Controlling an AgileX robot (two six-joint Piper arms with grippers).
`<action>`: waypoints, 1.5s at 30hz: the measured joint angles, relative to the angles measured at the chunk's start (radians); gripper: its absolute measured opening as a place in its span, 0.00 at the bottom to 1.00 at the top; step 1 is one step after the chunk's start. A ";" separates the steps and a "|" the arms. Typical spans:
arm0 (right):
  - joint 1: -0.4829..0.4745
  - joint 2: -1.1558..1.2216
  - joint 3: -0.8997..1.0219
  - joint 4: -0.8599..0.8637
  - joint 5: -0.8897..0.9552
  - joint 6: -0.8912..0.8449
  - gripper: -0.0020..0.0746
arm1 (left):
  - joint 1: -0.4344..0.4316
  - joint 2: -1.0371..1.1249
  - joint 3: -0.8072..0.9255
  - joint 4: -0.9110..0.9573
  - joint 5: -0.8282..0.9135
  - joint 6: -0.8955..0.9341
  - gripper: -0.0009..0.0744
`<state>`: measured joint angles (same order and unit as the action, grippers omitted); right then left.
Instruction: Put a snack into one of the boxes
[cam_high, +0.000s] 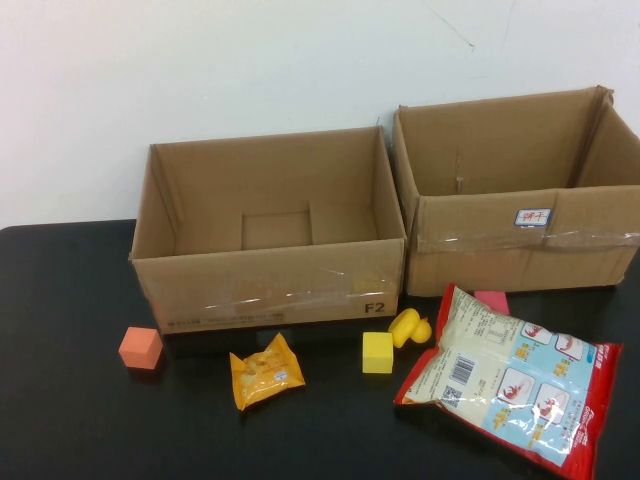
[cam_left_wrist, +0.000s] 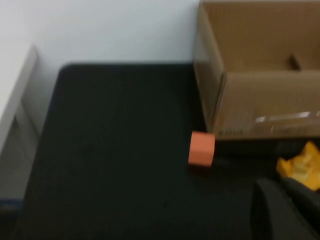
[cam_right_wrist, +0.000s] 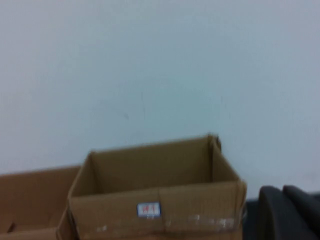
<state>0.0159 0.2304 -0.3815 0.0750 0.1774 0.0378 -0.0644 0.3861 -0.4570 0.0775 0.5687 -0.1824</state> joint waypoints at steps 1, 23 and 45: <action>0.000 0.022 0.000 0.005 0.006 0.000 0.03 | 0.000 0.020 0.004 0.000 -0.007 0.000 0.01; 0.134 0.995 -0.463 0.095 0.337 -0.296 0.03 | 0.000 0.138 0.035 -0.043 -0.056 0.002 0.01; 0.267 1.596 -0.627 -0.052 0.229 -0.426 0.77 | 0.000 0.138 0.035 -0.060 -0.060 0.002 0.01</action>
<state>0.2830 1.8262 -1.0081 0.0234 0.4065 -0.3886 -0.0644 0.5244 -0.4224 0.0178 0.5088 -0.1807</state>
